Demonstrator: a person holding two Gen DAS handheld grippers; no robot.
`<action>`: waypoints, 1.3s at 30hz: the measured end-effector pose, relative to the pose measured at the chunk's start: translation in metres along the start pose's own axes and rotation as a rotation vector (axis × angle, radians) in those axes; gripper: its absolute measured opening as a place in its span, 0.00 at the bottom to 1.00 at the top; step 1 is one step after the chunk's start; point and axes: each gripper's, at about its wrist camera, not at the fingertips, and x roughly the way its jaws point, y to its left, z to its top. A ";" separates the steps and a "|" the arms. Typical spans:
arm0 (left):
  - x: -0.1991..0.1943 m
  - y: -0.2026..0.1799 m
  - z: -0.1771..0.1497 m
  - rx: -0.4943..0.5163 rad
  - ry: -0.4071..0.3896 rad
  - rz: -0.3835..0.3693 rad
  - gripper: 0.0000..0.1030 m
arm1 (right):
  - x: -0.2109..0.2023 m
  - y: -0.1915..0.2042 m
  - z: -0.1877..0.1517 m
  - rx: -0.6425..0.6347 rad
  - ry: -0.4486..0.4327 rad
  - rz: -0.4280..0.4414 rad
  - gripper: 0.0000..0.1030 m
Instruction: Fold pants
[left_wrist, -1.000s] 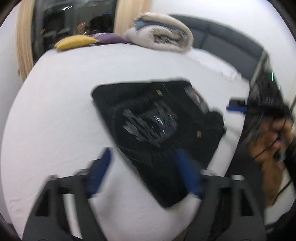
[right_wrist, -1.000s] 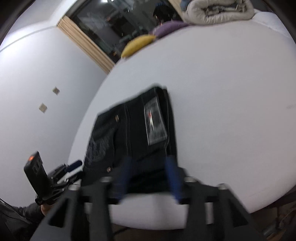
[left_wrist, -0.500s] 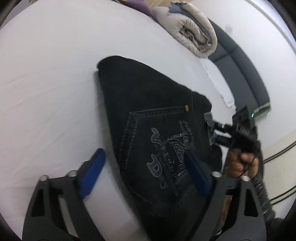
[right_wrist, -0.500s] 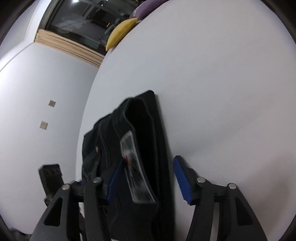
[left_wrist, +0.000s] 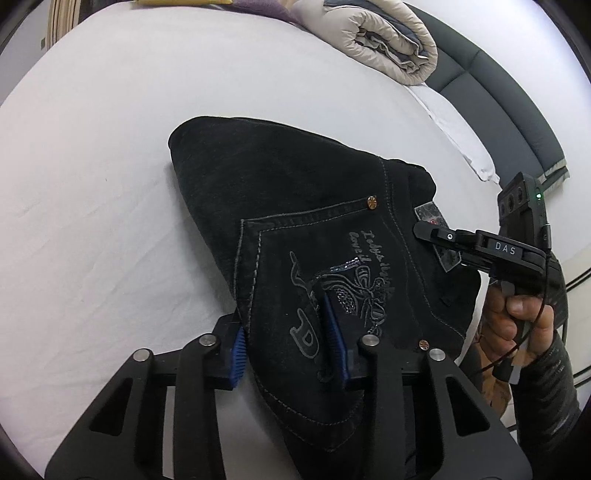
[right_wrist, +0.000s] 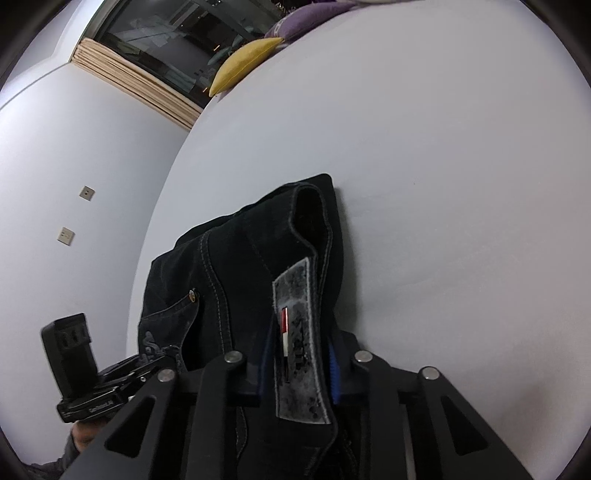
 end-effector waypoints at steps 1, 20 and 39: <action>-0.001 -0.002 0.001 0.009 -0.003 0.006 0.31 | -0.001 0.003 -0.001 -0.010 -0.006 -0.016 0.24; -0.046 0.001 0.001 0.042 -0.100 0.051 0.23 | -0.035 0.077 -0.002 -0.171 -0.070 -0.077 0.18; -0.103 0.103 0.073 0.055 -0.203 0.198 0.23 | 0.027 0.164 0.063 -0.241 -0.051 0.041 0.18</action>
